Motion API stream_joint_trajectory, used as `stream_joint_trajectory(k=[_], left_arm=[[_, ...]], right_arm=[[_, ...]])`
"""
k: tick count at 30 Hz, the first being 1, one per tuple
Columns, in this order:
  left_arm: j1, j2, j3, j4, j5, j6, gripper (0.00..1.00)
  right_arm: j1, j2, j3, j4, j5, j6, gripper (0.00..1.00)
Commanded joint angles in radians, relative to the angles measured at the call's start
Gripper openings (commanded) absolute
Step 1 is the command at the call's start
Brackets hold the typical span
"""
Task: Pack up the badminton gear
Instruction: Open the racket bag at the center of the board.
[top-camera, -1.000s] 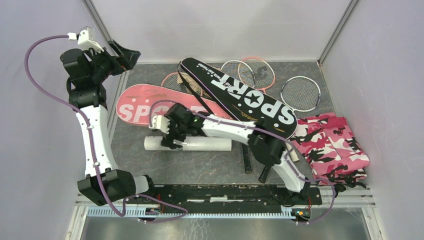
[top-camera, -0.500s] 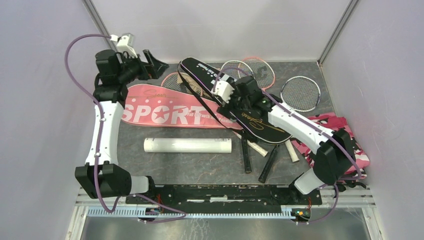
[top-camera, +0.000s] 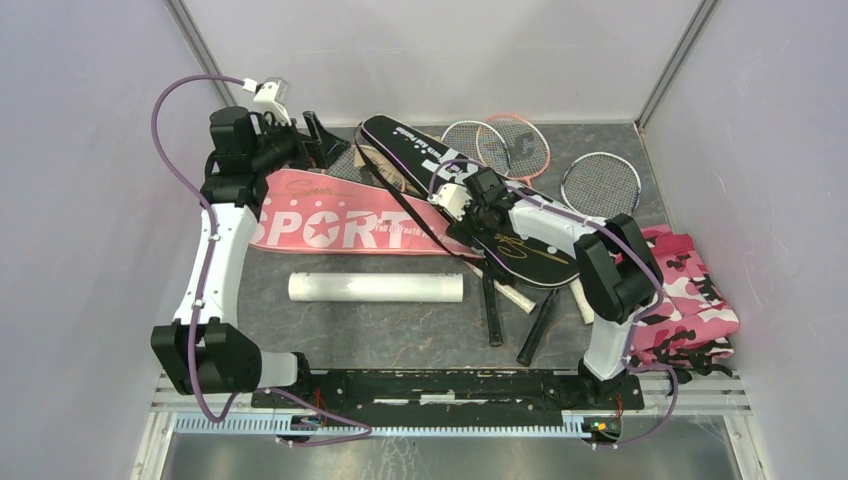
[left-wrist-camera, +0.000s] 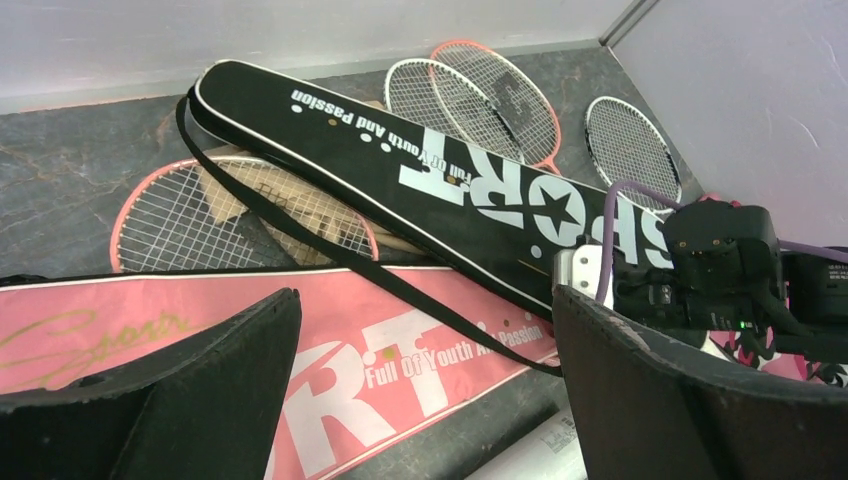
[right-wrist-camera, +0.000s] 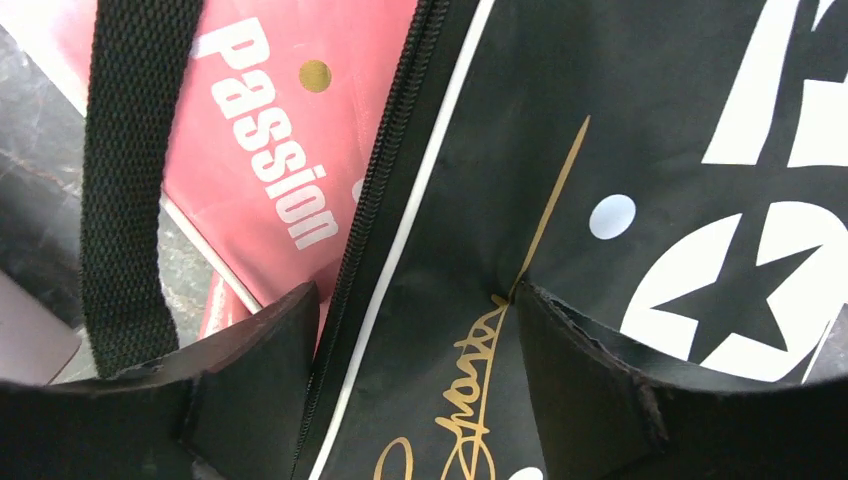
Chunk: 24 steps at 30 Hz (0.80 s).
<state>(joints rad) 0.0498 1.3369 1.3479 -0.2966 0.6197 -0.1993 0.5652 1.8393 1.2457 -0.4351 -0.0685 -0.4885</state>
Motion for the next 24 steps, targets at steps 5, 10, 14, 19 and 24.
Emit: stream_joint_trajectory(k=[5,10,14,19,24], left_arm=[[-0.012,-0.027,-0.016,0.044,0.007,0.050,1.00],[-0.013,-0.024,-0.019,0.045,0.008,0.058,1.00],[-0.013,-0.024,-0.015,0.044,0.003,0.068,1.00],[-0.017,-0.025,-0.002,0.044,0.024,0.107,1.00],[-0.026,-0.044,0.008,0.044,0.057,0.172,1.00]], right_arm=[[-0.024,0.015,0.087,-0.013,0.007,-0.014,0.47],[-0.034,-0.047,0.121,-0.060,-0.018,-0.023,0.29],[-0.041,-0.102,0.152,-0.093,-0.022,-0.031,0.01],[-0.059,-0.196,0.191,-0.114,-0.009,-0.065,0.00],[-0.087,-0.320,0.217,-0.130,-0.085,-0.166,0.00]])
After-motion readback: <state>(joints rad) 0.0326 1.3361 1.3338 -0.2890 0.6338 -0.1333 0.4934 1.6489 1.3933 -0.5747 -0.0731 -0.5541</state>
